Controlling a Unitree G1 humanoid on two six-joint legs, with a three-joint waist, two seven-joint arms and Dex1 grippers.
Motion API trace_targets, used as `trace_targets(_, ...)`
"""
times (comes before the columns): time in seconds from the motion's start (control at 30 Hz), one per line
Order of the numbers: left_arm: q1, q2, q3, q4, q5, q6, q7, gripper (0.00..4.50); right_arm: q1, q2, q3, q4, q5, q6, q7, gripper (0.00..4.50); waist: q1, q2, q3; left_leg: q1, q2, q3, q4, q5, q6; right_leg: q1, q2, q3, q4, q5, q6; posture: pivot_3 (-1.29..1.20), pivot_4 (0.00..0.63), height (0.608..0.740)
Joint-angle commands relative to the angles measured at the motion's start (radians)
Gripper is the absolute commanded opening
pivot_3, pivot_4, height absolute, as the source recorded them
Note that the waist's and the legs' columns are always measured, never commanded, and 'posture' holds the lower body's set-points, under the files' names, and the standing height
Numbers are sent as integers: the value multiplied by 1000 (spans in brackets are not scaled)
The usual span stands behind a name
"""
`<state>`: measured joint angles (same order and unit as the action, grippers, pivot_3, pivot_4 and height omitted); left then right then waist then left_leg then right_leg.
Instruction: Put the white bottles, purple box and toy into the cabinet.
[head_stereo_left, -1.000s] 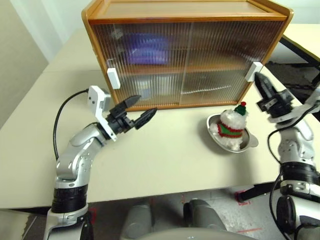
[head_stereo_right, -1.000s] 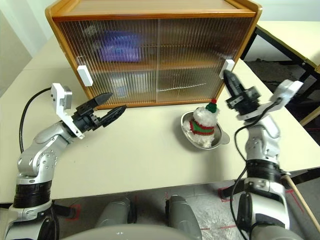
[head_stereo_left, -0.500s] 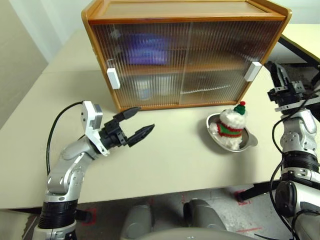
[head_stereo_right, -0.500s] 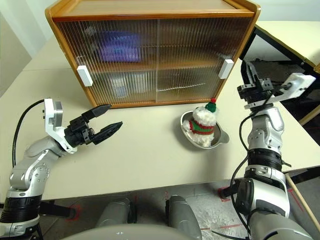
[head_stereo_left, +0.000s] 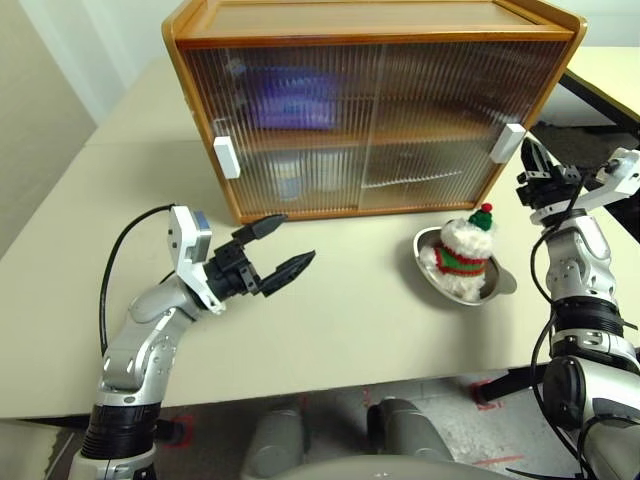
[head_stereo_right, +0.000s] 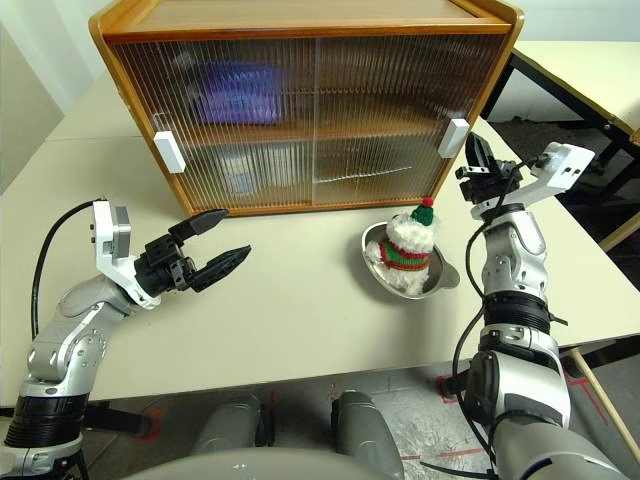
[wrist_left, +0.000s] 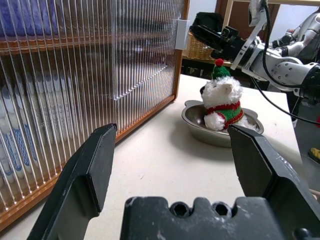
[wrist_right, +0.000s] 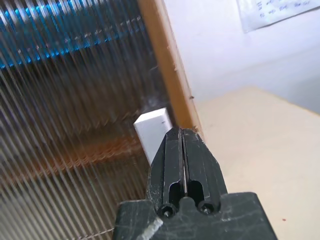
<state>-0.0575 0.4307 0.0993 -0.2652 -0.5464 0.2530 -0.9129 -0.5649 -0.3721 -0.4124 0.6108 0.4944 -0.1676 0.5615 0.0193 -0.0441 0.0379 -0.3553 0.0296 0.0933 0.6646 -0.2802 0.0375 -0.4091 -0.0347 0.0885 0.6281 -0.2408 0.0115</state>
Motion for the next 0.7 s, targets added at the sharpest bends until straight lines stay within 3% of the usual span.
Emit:
trace_targets(0.03, 13, 5, -3, -3, -2, -11, 3, 4500, -13, 13, 12, -37, 1, 23, -6, 26, -1, 0, 0, 0, 0, 0, 0, 0, 0, 0, 0, 0, 0, 0, 0, 190, 0, 740)
trace_targets(0.7, 29, -4, -1, -5, -4, -18, 39, 4500, -1, 62, 36, -148, 10, 113, -11, 26, -2, 2, -1, 0, 0, 0, 0, 0, 0, 0, 1, 0, 1, 0, 0, 197, 0, 740)
